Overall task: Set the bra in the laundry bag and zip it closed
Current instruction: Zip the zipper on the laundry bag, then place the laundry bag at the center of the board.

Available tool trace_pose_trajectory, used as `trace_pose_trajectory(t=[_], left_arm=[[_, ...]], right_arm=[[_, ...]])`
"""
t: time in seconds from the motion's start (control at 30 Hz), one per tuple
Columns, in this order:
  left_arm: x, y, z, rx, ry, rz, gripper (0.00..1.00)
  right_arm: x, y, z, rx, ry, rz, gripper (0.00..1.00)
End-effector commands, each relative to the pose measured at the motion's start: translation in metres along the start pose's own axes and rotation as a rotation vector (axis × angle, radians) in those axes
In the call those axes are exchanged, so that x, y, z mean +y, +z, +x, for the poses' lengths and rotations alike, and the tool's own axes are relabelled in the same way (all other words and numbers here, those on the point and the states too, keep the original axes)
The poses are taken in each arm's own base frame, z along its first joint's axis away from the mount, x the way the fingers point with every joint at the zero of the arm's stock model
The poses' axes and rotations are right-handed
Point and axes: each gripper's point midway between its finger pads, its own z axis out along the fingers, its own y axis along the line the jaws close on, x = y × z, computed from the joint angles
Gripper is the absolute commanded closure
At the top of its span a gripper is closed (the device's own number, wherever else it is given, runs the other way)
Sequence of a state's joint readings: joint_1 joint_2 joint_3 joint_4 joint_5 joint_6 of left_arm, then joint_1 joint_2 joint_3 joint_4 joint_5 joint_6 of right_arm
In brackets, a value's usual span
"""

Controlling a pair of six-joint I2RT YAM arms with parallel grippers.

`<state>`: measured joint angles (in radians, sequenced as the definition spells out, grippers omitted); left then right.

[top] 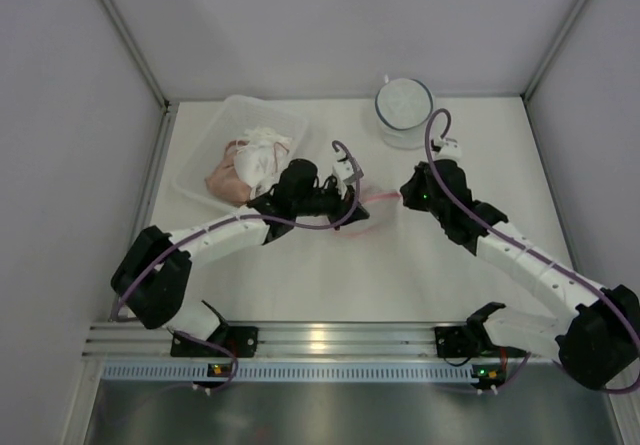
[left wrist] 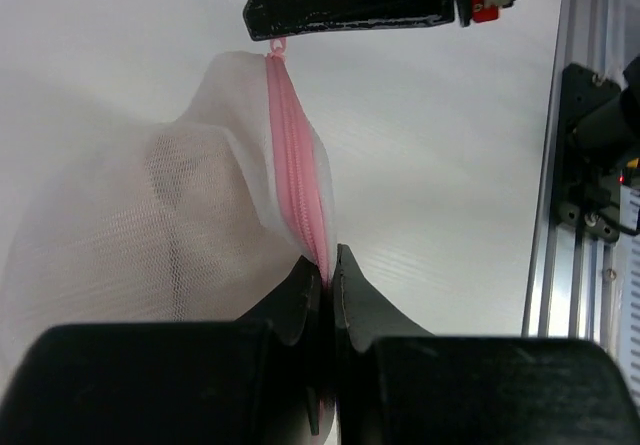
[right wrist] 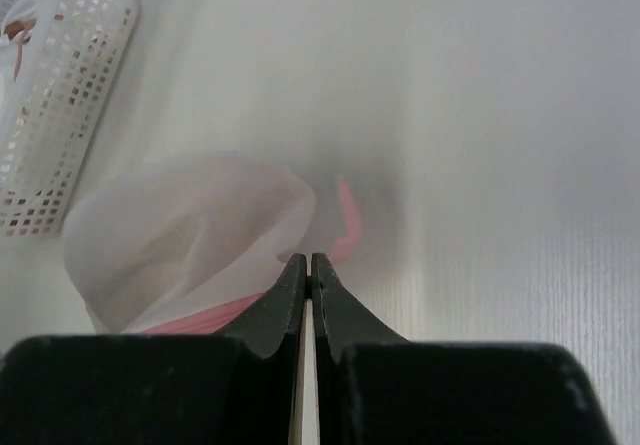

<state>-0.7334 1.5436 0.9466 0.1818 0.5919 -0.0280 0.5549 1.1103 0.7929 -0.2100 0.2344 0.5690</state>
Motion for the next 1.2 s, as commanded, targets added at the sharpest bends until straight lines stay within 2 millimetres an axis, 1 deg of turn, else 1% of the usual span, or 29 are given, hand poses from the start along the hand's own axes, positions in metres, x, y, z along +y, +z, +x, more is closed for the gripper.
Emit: trace_pose_trajectory(t=[0.0,0.03,0.07,0.1,0.13,0.17,0.2,0.23,0.3,0.33,0.4,0.43,0.47,0.5,0.53,0.7,0.73,0.77,0.8,0.83,0.87,0.9,0.93,0.97,1.0,1.03,1.07,1.1,1.17], left_arm=[[-0.009,-0.026,-0.059,-0.244,0.02,-0.043,1.0],[-0.01,-0.03,-0.049,-0.243,0.0,-0.054,1.0],[-0.008,-0.035,-0.053,-0.278,0.007,-0.083,1.0],[-0.012,-0.045,-0.06,-0.316,0.018,-0.092,1.0],[-0.014,-0.048,-0.049,-0.313,0.0,-0.096,1.0],[-0.017,-0.058,-0.061,-0.366,0.017,-0.111,1.0],[-0.018,-0.061,-0.06,-0.378,0.009,-0.113,1.0],[-0.02,-0.064,-0.055,-0.377,-0.005,-0.114,1.0],[-0.022,-0.073,-0.059,-0.406,-0.007,-0.134,1.0],[-0.02,-0.076,-0.054,-0.407,-0.017,-0.153,1.0],[-0.021,-0.085,-0.058,-0.437,-0.019,-0.177,1.0],[-0.015,-0.089,-0.058,-0.458,-0.043,-0.22,1.0],[-0.014,-0.093,-0.061,-0.482,-0.055,-0.235,1.0],[-0.016,-0.099,-0.067,-0.52,-0.058,-0.234,1.0],[-0.013,-0.103,-0.072,-0.565,-0.096,-0.251,1.0],[-0.019,-0.104,-0.087,-0.628,-0.145,-0.208,1.0],[-0.019,-0.103,-0.088,-0.629,-0.158,-0.208,1.0],[-0.016,-0.101,-0.089,-0.628,-0.162,-0.212,1.0],[-0.014,-0.1,-0.091,-0.632,-0.168,-0.219,1.0],[-0.013,-0.102,-0.099,-0.648,-0.186,-0.225,1.0],[-0.009,-0.1,-0.101,-0.643,-0.2,-0.239,1.0],[0.001,-0.097,-0.096,-0.613,-0.236,-0.286,1.0],[0.003,-0.101,-0.114,-0.636,-0.256,-0.297,1.0],[0.011,-0.098,-0.114,-0.616,-0.277,-0.314,1.0],[0.015,-0.096,-0.114,-0.595,-0.297,-0.324,1.0],[0.021,-0.103,-0.13,-0.627,-0.329,-0.337,1.0],[0.025,-0.104,-0.136,-0.639,-0.351,-0.349,1.0],[0.034,-0.107,-0.145,-0.665,-0.398,-0.376,1.0],[0.046,-0.113,-0.156,-0.702,-0.407,-0.403,1.0]], right_arm=[[-0.014,-0.003,-0.037,-0.108,0.027,0.079,1.0],[-0.015,-0.003,-0.036,-0.105,0.028,0.083,1.0],[-0.019,-0.002,-0.035,-0.102,0.037,0.095,1.0],[-0.021,-0.001,-0.033,-0.102,0.041,0.1,1.0],[-0.022,0.0,-0.032,-0.101,0.043,0.102,1.0],[-0.023,0.001,-0.028,-0.099,0.049,0.103,1.0],[-0.025,0.002,-0.026,-0.096,0.051,0.107,1.0],[-0.026,0.004,-0.024,-0.092,0.05,0.109,1.0],[-0.03,0.005,-0.019,-0.087,0.056,0.124,1.0],[-0.031,0.006,-0.018,-0.087,0.059,0.127,1.0],[-0.033,0.006,-0.017,-0.089,0.066,0.131,1.0],[-0.033,0.006,-0.017,-0.092,0.074,0.131,1.0],[-0.032,0.005,-0.017,-0.093,0.078,0.126,1.0],[-0.031,0.005,-0.017,-0.095,0.083,0.12,1.0],[-0.031,0.004,-0.016,-0.091,0.087,0.119,1.0],[-0.023,0.001,-0.023,-0.097,0.09,0.089,1.0],[-0.021,0.0,-0.027,-0.102,0.089,0.082,1.0],[-0.013,-0.002,-0.039,-0.114,0.073,0.066,1.0],[-0.011,-0.003,-0.04,-0.095,0.056,0.064,0.96],[-0.006,-0.004,-0.046,-0.092,0.04,0.055,0.88],[0.005,-0.007,-0.067,-0.11,0.012,0.042,0.74],[0.008,-0.009,-0.075,-0.108,-0.002,0.041,0.5],[0.007,-0.011,-0.079,-0.087,-0.022,0.06,0.39],[0.015,-0.016,-0.101,-0.117,-0.028,0.05,0.29],[0.014,-0.018,-0.112,-0.128,-0.024,0.048,0.14],[0.019,-0.024,-0.127,-0.156,-0.024,0.025,0.05],[0.018,-0.026,-0.134,-0.166,-0.013,0.013,0.01],[0.015,-0.028,-0.14,-0.164,0.001,-0.02,0.01],[0.015,-0.028,-0.147,-0.177,0.017,-0.076,0.01]])
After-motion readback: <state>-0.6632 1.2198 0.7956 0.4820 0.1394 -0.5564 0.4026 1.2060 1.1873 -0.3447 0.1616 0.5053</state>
